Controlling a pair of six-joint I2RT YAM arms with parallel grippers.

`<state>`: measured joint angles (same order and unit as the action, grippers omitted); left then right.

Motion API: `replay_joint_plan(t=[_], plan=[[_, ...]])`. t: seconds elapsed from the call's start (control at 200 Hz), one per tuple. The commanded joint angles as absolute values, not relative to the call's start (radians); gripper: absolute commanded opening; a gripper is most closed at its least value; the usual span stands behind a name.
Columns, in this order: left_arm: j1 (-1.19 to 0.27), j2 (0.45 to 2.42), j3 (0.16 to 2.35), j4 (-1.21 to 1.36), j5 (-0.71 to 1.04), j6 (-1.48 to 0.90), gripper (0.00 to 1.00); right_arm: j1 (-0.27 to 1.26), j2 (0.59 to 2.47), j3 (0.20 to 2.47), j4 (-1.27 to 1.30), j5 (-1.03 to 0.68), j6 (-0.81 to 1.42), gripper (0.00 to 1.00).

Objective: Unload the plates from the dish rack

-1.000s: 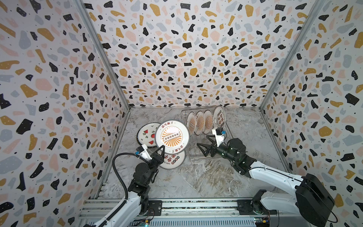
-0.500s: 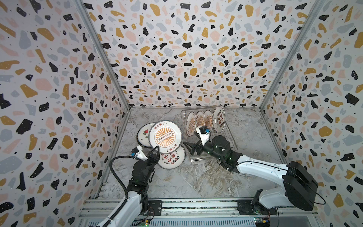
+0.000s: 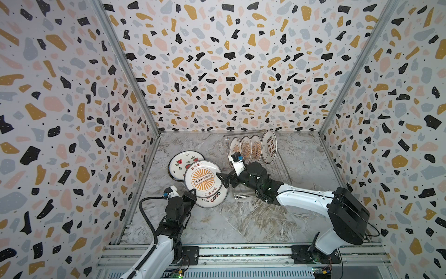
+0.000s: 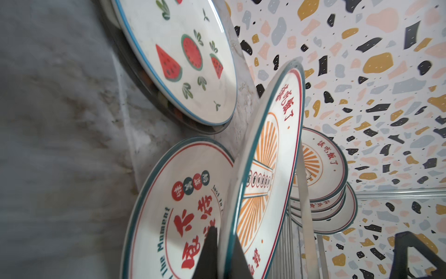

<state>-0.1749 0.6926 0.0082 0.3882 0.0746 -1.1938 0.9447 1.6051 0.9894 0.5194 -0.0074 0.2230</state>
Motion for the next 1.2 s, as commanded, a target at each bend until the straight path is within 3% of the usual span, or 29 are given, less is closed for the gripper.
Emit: replay_joint_plan(t=[0.0, 0.751, 0.941, 1.196], plan=[[-0.172, 0.713, 0.036, 0.403, 0.125, -1.206, 0.00, 0.955, 1.609, 1.032, 0.500, -0.014, 0.208, 0.99], [-0.203, 0.788, 0.047, 0.387, 0.129, -1.193, 0.00, 0.971, 1.637, 1.043, 0.473, -0.015, 0.208, 0.99], [-0.212, 0.829, 0.052, 0.392, 0.124, -1.190, 0.04, 0.970, 1.652, 1.047, 0.499, -0.037, 0.219, 0.99], [-0.213, 0.825, 0.052, 0.383, 0.097, -1.186, 0.19, 0.970, 1.667, 1.062, 0.485, -0.026, 0.217, 0.99]])
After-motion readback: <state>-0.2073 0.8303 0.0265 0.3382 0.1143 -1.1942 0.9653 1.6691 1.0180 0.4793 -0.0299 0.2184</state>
